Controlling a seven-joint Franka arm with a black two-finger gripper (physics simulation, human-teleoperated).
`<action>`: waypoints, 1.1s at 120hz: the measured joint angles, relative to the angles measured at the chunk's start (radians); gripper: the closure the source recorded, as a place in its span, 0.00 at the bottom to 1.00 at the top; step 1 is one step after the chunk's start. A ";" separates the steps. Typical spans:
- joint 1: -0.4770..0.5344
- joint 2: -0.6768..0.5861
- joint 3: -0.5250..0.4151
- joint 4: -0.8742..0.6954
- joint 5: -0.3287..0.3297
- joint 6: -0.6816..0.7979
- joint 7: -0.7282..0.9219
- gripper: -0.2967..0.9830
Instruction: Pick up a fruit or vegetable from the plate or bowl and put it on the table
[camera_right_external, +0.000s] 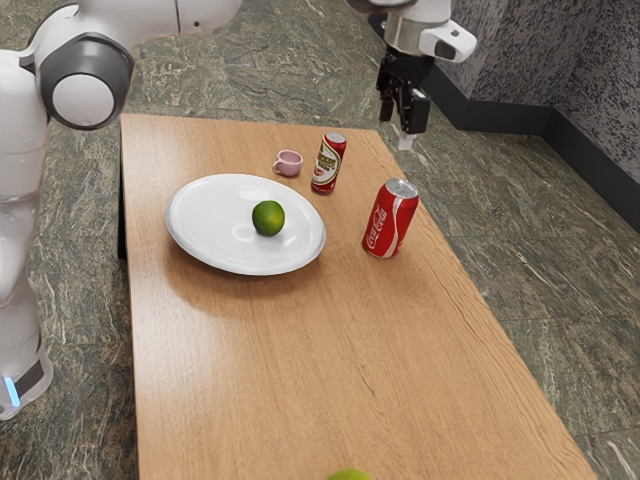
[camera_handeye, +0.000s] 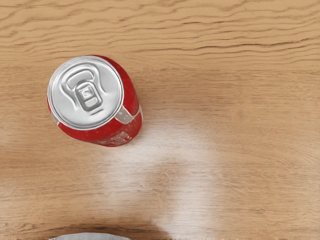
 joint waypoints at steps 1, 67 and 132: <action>0.000 0.000 0.000 0.000 0.000 0.000 0.000 0.23; 0.021 -0.012 0.065 -0.096 0.049 -0.045 0.121 0.23; 0.007 -0.406 0.065 -0.653 0.046 0.011 0.618 0.23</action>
